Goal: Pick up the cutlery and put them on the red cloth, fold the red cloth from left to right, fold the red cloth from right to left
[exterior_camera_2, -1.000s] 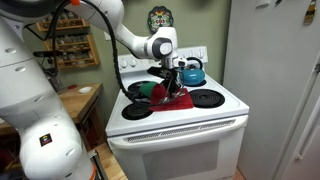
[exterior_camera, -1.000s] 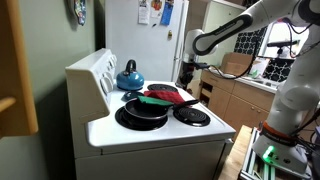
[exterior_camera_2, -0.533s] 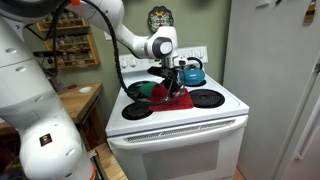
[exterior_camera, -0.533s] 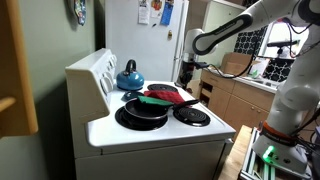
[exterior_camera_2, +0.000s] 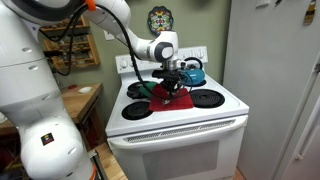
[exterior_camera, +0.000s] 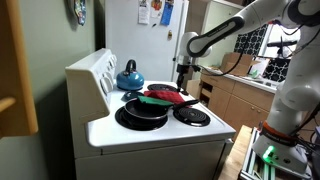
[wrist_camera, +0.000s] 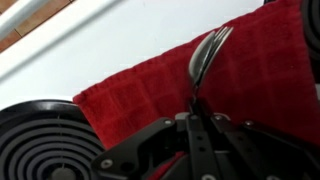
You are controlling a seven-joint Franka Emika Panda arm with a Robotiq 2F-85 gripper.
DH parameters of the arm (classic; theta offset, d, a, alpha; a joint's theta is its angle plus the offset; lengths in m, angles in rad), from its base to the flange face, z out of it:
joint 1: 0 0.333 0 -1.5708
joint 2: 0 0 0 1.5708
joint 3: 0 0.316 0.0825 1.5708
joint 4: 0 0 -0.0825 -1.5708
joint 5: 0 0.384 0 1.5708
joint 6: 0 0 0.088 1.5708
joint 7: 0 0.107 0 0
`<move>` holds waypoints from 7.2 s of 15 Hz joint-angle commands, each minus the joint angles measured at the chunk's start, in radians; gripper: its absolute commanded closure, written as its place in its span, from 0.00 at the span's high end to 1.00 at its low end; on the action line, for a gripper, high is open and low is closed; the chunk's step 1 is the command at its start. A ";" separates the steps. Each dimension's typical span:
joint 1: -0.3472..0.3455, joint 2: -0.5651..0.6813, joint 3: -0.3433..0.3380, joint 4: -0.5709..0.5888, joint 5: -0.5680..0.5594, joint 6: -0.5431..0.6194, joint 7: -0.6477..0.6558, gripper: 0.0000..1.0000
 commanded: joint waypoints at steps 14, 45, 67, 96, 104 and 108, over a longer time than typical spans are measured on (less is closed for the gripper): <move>0.037 0.225 0.069 0.211 -0.117 -0.082 -0.261 0.01; 0.094 0.105 0.120 0.125 -0.023 -0.262 -0.115 1.00; 0.120 0.056 0.121 0.003 -0.222 -0.067 -0.009 0.21; 0.067 0.165 0.049 0.116 -0.500 -0.001 -0.051 0.01; 0.069 0.179 0.048 0.113 -0.515 0.063 -0.057 0.40; 0.070 0.142 0.043 0.098 -0.541 0.087 -0.016 0.71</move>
